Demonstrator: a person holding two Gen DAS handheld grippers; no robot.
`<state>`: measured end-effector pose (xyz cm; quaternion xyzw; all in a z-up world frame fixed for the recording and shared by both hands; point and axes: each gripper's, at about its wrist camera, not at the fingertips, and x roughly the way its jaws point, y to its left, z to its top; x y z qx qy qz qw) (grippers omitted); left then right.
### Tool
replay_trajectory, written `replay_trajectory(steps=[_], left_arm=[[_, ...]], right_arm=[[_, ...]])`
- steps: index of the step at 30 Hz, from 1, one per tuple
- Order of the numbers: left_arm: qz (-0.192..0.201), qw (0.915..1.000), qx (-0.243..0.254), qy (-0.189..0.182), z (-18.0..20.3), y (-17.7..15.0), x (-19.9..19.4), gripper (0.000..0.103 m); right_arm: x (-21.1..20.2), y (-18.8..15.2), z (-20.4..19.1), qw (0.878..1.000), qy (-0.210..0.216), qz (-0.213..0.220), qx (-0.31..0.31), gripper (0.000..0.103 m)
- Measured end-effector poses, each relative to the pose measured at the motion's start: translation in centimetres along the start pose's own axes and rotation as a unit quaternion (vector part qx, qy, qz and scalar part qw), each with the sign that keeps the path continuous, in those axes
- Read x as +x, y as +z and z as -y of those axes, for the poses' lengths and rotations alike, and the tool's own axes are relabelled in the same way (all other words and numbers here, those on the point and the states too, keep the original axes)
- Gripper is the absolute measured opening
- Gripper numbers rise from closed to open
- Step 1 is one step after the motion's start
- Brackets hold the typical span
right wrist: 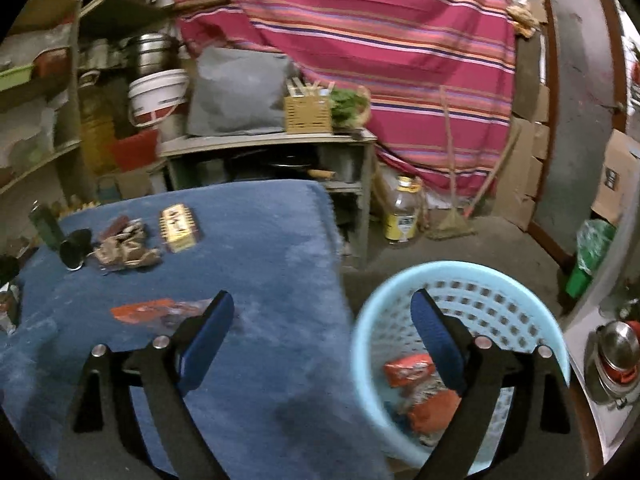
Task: Collect trash
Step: 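Move both tools back over the table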
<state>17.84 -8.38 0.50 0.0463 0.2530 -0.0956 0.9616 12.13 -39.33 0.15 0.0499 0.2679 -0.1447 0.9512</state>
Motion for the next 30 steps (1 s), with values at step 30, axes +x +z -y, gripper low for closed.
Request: replay_trajectory(steps=[30], left_arm=[[-0.021, 0.9957, -0.057, 0.070, -7.9, -2.7, 4.4, 0.098]], right_arm=[[5.5, -1.1, -6.4, 0.998, 0.041, -0.031, -0.041, 0.088]])
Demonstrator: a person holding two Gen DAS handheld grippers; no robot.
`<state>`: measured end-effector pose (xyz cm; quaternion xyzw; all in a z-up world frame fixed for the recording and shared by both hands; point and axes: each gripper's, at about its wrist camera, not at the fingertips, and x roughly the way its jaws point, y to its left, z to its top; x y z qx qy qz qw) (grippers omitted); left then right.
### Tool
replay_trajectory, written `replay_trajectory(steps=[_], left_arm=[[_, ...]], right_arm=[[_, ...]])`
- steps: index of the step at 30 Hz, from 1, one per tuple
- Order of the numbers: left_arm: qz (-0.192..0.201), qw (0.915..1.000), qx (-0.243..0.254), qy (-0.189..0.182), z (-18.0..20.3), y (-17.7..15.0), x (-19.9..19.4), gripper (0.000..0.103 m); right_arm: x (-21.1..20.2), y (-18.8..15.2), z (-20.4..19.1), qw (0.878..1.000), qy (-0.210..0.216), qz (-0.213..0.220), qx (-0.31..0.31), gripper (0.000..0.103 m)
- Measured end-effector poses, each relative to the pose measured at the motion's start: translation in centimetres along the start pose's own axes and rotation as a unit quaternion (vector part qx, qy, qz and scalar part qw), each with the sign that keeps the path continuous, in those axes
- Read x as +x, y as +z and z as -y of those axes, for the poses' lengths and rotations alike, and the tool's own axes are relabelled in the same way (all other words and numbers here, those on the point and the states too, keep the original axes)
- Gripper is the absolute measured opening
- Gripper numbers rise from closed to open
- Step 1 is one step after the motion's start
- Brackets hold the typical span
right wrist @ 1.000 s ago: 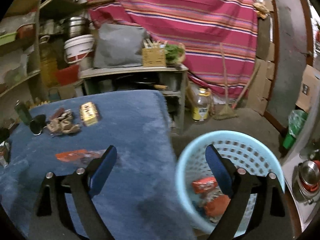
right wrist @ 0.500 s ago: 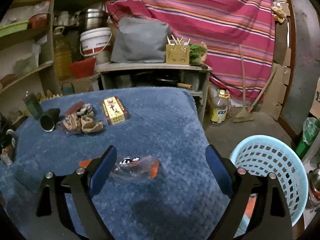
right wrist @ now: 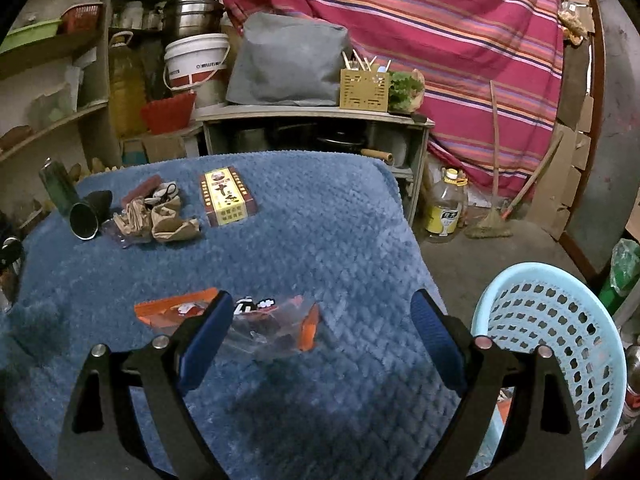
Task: Collect trash
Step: 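Move both tools back over the table, then grasp the clear orange-edged wrapper with the right tool, then grasp the black cylindrical sleeve by its rim with the left tool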
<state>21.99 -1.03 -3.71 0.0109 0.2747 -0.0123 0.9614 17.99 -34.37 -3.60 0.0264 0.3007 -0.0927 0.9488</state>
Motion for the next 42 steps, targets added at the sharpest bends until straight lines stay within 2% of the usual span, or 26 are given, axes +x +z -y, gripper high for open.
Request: replay_trajectory(steps=[8, 15, 19, 21, 22, 25, 27, 28, 29, 36, 37, 42], left_arm=[[-0.010, 0.9998, 0.014, 0.007, 1.3, -0.1, 1.2, 0.098], [-0.013, 0.9997, 0.019, 0.005, 2.0, -0.2, 1.6, 0.098], [-0.014, 0.9997, 0.018, 0.004, 1.8, -0.2, 1.6, 0.098], [-0.015, 0.9998, 0.017, 0.003, 1.8, -0.2, 1.7, 0.098], [-0.015, 0.9998, 0.014, 0.003, 1.7, -0.2, 1.7, 0.098], [-0.018, 0.9998, 0.006, 0.002, 1.3, -0.1, 1.8, 0.098], [-0.022, 0.9998, 0.000, 0.000, 1.0, -0.1, 1.9, 0.098], [-0.024, 0.9997, -0.002, -0.001, 0.9, -0.1, 2.0, 0.098], [-0.027, 0.9996, -0.004, -0.002, 0.8, -0.1, 2.2, 0.098], [-0.034, 0.9994, -0.006, -0.001, 0.7, -0.1, 2.7, 0.098], [-0.035, 0.9994, -0.007, -0.001, 0.7, 0.0, 2.8, 0.098], [-0.044, 0.9990, -0.004, 0.002, 1.0, 1.1, 4.3, 0.098]], right_arm=[[1.6, -0.2, -0.2, 1.000, 0.019, -0.020, 0.004, 0.088], [2.8, -0.8, -2.8, 0.997, 0.025, -0.051, -0.048, 0.088], [3.1, -1.0, -2.9, 0.996, 0.033, -0.065, -0.047, 0.086], [3.3, -1.0, -2.9, 0.996, 0.043, -0.072, -0.041, 0.074], [3.4, -1.0, -3.0, 0.995, 0.048, -0.075, -0.039, 0.061], [3.5, -1.0, -3.1, 0.995, 0.054, -0.079, -0.038, 0.053], [3.5, -0.9, -3.1, 0.995, 0.061, -0.077, -0.034, 0.041], [3.5, -0.9, -3.0, 0.994, 0.069, -0.079, -0.029, 0.030], [3.6, -0.8, -3.0, 0.993, 0.078, -0.081, -0.024, 0.026], [3.4, 0.2, -3.0, 0.994, 0.091, -0.060, -0.011, 0.014], [3.3, 0.5, -3.0, 0.994, 0.091, -0.052, -0.008, 0.008], [3.7, 1.8, -2.5, 0.995, 0.099, -0.027, 0.015, 0.007]])
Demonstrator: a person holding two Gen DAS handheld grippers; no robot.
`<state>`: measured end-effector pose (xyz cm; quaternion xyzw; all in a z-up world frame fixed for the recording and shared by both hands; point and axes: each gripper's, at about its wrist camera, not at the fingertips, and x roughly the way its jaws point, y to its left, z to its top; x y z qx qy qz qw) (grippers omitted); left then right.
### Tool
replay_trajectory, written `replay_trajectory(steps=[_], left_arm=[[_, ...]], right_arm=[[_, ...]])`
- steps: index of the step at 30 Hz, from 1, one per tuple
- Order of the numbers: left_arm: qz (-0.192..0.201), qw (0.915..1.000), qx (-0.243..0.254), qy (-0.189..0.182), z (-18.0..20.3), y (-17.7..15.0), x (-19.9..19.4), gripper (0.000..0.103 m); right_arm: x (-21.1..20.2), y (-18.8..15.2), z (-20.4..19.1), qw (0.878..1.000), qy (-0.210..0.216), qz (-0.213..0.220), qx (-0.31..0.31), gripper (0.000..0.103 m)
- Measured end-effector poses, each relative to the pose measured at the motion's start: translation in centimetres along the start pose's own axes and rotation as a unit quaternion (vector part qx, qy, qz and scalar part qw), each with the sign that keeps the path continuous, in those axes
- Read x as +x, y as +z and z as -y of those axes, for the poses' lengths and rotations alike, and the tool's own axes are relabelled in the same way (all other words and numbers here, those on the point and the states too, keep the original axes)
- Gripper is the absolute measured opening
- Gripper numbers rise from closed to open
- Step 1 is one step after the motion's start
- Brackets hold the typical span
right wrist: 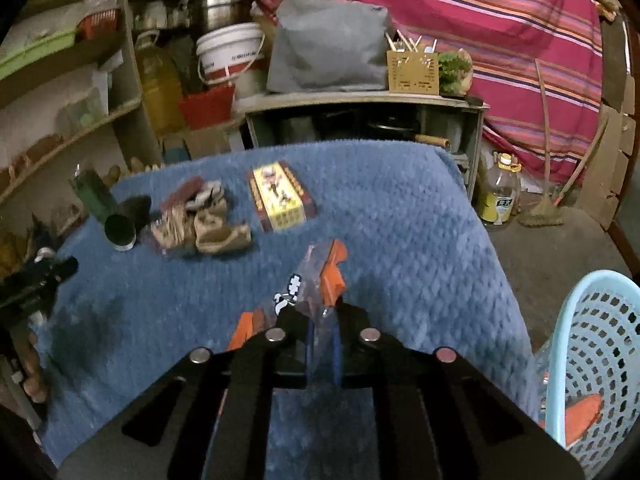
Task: Collect trash
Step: 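Grasp the black cylindrical sleeve by its rim with the left tool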
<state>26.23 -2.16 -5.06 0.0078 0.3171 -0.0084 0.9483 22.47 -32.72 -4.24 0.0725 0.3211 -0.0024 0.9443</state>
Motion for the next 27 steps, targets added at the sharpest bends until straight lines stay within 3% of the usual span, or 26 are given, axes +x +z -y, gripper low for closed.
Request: replay_trajectory(steps=[9, 15, 21, 25, 27], left_arm=[[-0.036, 0.9985, -0.038, -0.018, 0.6, 3.2, 4.1, 0.097], [-0.051, 0.9982, -0.029, 0.016, 1.1, 4.1, 6.7, 0.097], [-0.056, 0.9966, -0.060, 0.013, 0.0, 4.8, 8.7, 0.097], [-0.052, 0.9973, -0.049, 0.016, 0.5, 5.5, 9.9, 0.097], [-0.052, 0.9978, -0.034, 0.021, 1.1, 5.4, 10.4, 0.085]], right_arm=[[1.3, 1.5, 0.0, 1.000, 0.014, 0.015, 0.013, 0.007], [2.7, 2.2, 0.5, 0.999, 0.022, 0.016, 0.017, 0.007], [4.2, 2.5, 0.4, 0.999, 0.034, 0.008, 0.018, 0.007], [4.9, 2.6, 0.0, 0.999, 0.039, 0.003, 0.013, 0.007], [5.1, 2.6, -0.1, 0.999, 0.040, 0.001, 0.012, 0.007]])
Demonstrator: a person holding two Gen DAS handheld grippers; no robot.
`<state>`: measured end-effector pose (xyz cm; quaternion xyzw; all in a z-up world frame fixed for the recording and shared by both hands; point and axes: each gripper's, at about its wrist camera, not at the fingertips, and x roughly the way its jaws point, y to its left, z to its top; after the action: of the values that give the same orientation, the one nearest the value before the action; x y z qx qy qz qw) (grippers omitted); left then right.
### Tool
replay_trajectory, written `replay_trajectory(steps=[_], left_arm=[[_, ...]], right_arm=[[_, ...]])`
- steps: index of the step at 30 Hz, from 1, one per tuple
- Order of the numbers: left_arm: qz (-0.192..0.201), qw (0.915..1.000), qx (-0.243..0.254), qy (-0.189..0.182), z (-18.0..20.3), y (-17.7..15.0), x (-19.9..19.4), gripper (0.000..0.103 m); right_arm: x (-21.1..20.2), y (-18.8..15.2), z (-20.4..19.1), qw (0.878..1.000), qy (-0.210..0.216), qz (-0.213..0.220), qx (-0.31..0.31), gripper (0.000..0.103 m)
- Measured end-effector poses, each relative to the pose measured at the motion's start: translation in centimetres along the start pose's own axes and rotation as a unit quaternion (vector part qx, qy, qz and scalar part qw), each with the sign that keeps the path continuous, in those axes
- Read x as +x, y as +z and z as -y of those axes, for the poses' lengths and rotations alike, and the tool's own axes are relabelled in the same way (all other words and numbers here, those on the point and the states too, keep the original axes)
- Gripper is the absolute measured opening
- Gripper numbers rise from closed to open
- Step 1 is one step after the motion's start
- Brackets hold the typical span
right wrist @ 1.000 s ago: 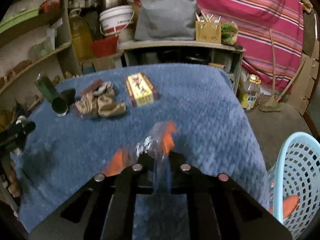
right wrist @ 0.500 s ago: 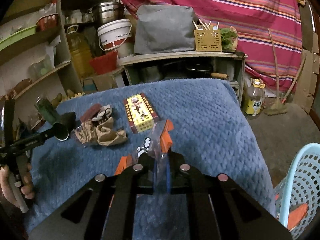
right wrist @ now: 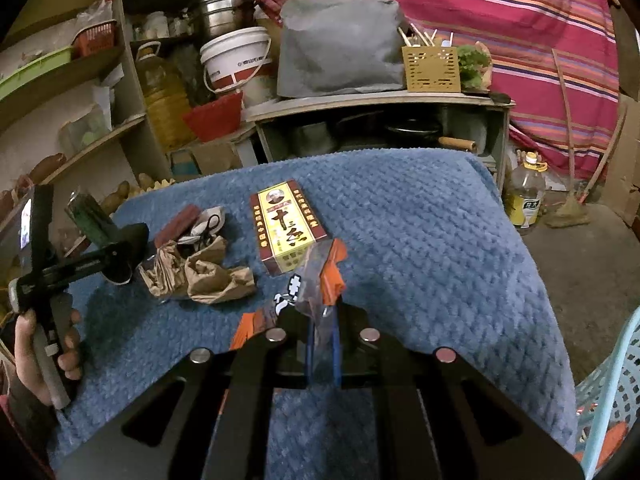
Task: Collect trash
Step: 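Grasp the black cylindrical sleeve by its rim with the left tool, then carry the wrapper and black sleeve to the basket and open both tools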
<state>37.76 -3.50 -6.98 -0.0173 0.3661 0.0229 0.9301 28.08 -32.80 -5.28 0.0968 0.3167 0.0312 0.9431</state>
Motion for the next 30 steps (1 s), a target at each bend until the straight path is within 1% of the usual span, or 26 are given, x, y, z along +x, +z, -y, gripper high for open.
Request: replay_trajectory(steps=[1, 2, 6, 10, 13, 20, 23, 27, 30], left_arm=[[-0.009, 0.9999, 0.005, -0.006, 0.2, 0.0, 0.4, 0.080], [-0.014, 0.9998, 0.005, -0.010, 0.1, 0.0, 0.6, 0.078], [-0.006, 0.9996, -0.015, -0.024, -0.6, 0.0, 0.3, 0.074], [-0.008, 0.9989, -0.029, -0.036, -1.3, -0.3, -0.1, 0.072], [0.004, 0.9993, -0.028, -0.025, -1.6, -0.8, -1.5, 0.072], [0.011, 0.9994, -0.025, -0.023, -2.2, -2.2, -5.0, 0.070], [0.013, 0.9993, -0.019, -0.028, -2.0, -2.8, -6.6, 0.070], [0.022, 0.9989, -0.003, -0.041, -0.7, -3.6, -9.2, 0.070], [0.038, 0.9976, 0.022, -0.053, 1.4, -4.1, -11.4, 0.069]], right_arm=[[0.1, 0.0, 0.0, 1.000, 0.000, -0.001, 0.000, 0.007], [0.1, 0.0, 0.0, 1.000, 0.001, -0.001, -0.001, 0.007], [0.1, 0.0, -0.1, 1.000, -0.001, 0.002, 0.000, 0.007], [-0.7, -0.1, -0.2, 1.000, -0.004, 0.009, -0.001, 0.007], [-1.8, -0.2, -0.2, 1.000, -0.005, 0.018, -0.001, 0.007], [-5.1, -1.0, 0.1, 0.999, -0.010, 0.036, 0.000, 0.007], [-6.5, -1.4, 0.5, 0.999, -0.010, 0.043, 0.004, 0.007], [-8.2, -2.2, 1.8, 0.999, -0.018, 0.047, 0.021, 0.007], [-9.9, -2.7, 2.7, 0.998, -0.023, 0.054, 0.032, 0.007]])
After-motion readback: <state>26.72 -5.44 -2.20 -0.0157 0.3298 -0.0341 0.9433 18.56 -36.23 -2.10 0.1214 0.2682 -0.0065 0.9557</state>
